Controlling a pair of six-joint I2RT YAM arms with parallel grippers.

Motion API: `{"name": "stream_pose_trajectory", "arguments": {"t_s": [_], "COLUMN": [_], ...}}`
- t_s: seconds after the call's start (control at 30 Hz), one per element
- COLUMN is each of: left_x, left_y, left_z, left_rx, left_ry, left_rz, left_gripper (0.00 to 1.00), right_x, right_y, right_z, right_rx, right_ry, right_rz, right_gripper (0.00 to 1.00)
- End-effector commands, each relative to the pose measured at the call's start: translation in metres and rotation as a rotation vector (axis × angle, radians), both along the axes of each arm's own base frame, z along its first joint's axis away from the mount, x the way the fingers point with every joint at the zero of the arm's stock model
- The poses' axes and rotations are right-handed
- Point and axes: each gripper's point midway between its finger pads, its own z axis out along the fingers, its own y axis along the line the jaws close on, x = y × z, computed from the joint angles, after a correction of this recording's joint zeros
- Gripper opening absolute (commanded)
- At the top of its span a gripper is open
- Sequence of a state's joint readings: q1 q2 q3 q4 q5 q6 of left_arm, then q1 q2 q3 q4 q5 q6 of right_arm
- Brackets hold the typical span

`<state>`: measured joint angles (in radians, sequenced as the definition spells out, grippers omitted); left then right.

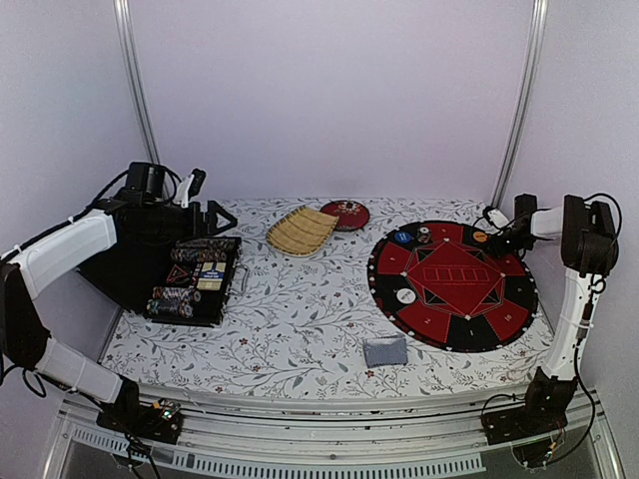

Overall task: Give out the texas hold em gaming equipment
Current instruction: Place the poker chips pile in the big blind area.

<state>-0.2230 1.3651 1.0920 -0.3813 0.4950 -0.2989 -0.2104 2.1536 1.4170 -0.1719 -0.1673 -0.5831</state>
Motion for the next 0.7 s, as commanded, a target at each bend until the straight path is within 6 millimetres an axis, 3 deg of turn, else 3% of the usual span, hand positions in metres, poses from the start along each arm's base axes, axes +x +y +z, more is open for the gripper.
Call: {"name": "stream_pose_trajectory", "arguments": {"t_s": [0.0, 0.33, 0.37, 0.4, 0.43, 0.47, 0.67], "left_x": [-0.003, -0.003, -0.003, -0.004, -0.004, -0.004, -0.004], "left_y": [0.009, 0.013, 0.013, 0.013, 0.013, 0.013, 0.013], "left_z": [0.007, 0.01, 0.01, 0.01, 0.01, 0.009, 0.009], "left_rx": [0.014, 0.018, 0.018, 0.018, 0.019, 0.02, 0.024], "left_ry": [-0.022, -0.027, -0.027, -0.028, -0.028, -0.027, -0.028], "left_rz": [0.019, 0.029, 0.029, 0.027, 0.028, 0.027, 0.026], "left_gripper": [0.98, 0.98, 0.98, 0.98, 0.98, 0.98, 0.98], "right_x": [-0.019, -0.015, -0.015, -0.014, -0.014, -0.012, -0.006], "right_y": [-0.002, -0.001, -0.001, -0.001, 0.0, 0.001, 0.008], "right_z": [-0.028, -0.025, -0.025, -0.025, -0.023, -0.02, 0.009], "right_rx": [0.003, 0.009, 0.011, 0.017, 0.022, 0.026, 0.059], "right_ry": [0.115, 0.109, 0.109, 0.107, 0.102, 0.093, 0.025], "right_rz": [-0.005, -0.003, -0.005, -0.006, -0.005, -0.002, 0.017], "right_gripper": [0.47, 0.61, 0.65, 0.76, 0.96, 1.0, 0.99]}}
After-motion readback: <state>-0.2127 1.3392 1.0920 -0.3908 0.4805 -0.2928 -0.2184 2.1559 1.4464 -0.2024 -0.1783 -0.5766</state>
